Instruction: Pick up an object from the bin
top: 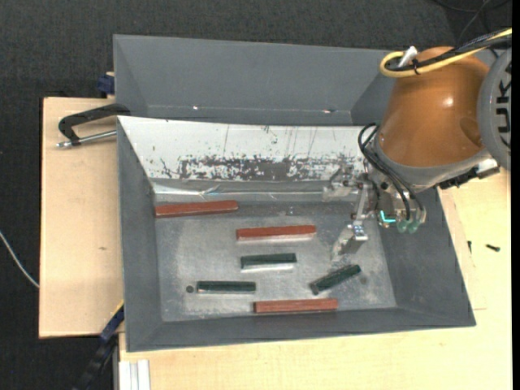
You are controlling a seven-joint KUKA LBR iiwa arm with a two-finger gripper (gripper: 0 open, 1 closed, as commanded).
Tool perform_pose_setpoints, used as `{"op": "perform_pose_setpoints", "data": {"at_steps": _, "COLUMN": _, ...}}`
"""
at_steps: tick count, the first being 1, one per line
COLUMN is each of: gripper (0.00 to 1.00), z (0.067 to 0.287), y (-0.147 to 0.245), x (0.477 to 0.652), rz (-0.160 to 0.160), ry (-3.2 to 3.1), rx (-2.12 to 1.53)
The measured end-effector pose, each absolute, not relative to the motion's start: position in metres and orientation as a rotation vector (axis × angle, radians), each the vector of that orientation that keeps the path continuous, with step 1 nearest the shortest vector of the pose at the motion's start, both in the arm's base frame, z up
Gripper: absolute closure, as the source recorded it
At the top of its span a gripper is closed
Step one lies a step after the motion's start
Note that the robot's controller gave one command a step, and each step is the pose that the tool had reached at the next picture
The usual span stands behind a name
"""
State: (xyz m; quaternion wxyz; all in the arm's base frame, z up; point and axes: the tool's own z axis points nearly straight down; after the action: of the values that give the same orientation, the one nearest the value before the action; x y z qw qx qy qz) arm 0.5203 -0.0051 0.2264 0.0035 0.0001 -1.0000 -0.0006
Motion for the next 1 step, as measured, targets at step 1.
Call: {"op": "perform_pose_setpoints", "data": {"at_steps": 1, "gripper": 0.0, "z": 0.23, "y": -0.0052, "x": 0.5212, "rz": -0.002, "ry": -3.141, "rx": 0.0}}
